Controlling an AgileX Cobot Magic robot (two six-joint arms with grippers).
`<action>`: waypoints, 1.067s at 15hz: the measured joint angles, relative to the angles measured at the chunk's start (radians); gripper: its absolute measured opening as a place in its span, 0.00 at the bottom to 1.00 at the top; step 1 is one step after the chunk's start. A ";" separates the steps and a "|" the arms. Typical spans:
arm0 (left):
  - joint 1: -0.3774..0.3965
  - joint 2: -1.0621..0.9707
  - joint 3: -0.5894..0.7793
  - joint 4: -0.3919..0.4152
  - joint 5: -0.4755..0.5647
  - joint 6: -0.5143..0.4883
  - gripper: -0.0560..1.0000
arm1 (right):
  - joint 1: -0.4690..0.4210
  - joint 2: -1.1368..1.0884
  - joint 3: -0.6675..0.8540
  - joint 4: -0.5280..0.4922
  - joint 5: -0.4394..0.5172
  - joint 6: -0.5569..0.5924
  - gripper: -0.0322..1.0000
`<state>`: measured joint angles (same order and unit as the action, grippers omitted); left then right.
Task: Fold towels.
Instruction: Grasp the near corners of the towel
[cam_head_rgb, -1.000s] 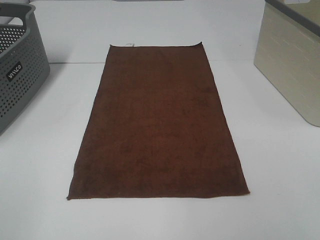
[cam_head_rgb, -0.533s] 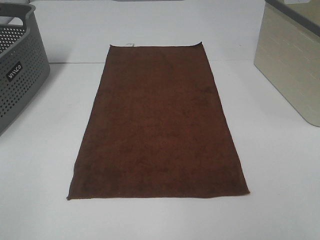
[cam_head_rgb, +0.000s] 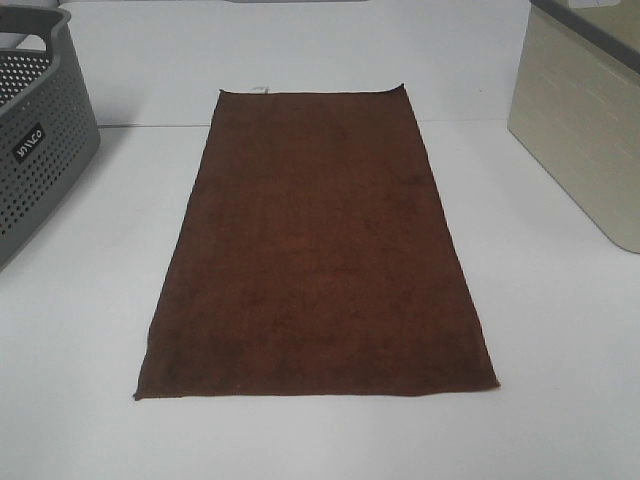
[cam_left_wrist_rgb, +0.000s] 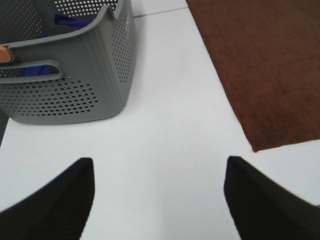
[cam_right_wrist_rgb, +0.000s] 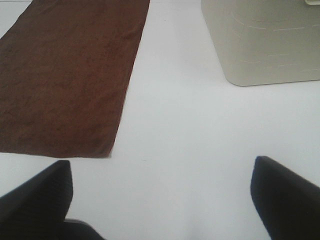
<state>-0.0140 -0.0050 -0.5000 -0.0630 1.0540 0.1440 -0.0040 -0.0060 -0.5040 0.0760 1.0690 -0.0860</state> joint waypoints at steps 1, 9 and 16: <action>0.000 0.000 0.000 0.000 0.000 0.000 0.71 | 0.000 0.000 0.000 0.000 0.000 0.000 0.91; 0.000 0.000 0.000 0.000 0.000 0.000 0.71 | 0.000 0.000 0.000 0.000 0.000 0.000 0.91; 0.000 0.000 -0.001 -0.001 -0.002 0.000 0.71 | 0.000 0.000 0.000 0.000 0.000 0.000 0.91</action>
<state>-0.0140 -0.0050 -0.5010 -0.0640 1.0520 0.1440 -0.0040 -0.0060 -0.5040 0.0760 1.0690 -0.0860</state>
